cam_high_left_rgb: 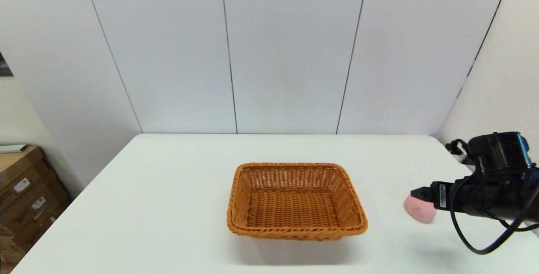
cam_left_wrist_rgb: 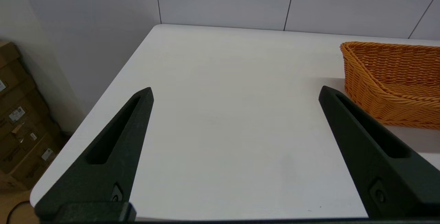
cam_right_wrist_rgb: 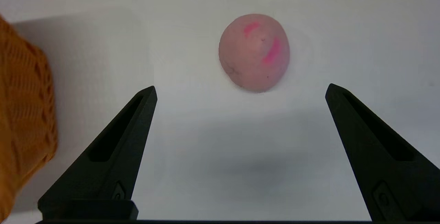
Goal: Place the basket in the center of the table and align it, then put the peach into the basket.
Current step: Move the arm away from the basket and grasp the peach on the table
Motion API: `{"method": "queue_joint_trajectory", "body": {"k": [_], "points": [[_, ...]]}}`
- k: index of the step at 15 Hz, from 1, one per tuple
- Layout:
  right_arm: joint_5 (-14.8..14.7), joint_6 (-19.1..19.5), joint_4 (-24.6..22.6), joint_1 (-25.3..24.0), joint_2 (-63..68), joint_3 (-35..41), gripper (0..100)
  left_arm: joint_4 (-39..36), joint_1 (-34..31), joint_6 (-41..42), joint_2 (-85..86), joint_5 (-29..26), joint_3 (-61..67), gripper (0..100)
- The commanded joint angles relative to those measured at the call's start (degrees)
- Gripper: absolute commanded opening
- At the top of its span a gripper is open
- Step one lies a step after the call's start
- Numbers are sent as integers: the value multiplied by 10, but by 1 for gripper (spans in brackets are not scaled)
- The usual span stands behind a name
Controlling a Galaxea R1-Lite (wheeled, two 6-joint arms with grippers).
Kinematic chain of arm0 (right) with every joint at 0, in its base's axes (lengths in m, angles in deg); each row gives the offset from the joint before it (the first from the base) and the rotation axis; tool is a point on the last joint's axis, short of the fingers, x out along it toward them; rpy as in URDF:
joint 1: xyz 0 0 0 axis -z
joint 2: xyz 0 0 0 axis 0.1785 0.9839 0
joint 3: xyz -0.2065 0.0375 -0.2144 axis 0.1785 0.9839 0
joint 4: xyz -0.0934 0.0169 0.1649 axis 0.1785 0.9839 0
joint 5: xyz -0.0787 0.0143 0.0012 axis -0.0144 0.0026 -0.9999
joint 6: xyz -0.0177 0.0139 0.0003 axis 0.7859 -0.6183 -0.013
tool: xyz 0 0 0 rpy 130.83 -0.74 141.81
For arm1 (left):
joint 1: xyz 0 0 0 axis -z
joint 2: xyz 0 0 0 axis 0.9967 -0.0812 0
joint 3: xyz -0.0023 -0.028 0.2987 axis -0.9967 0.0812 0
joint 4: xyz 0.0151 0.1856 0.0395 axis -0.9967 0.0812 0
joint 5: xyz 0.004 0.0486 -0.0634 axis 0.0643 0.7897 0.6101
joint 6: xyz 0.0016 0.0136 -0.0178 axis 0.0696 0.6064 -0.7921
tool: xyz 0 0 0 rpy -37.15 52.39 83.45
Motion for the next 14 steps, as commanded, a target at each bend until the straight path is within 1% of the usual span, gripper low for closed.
{"method": "queue_joint_trajectory", "body": {"k": [1,3,8,9,10,14], "points": [[-15,0,-52,1,103,-17,100,0,0,0,1,0,0,100],[-17,-1,-81,2,132,-23,100,0,0,0,1,0,0,100],[-21,-2,-83,11,173,-41,100,0,0,0,1,0,1,100],[-25,-2,-83,12,173,-41,0,0,0,0,1,0,0,100],[-29,-3,-83,13,173,-43,0,0,0,0,1,0,0,100],[-29,-10,-83,17,181,-48,0,0,0,0,1,0,0,100]]}}
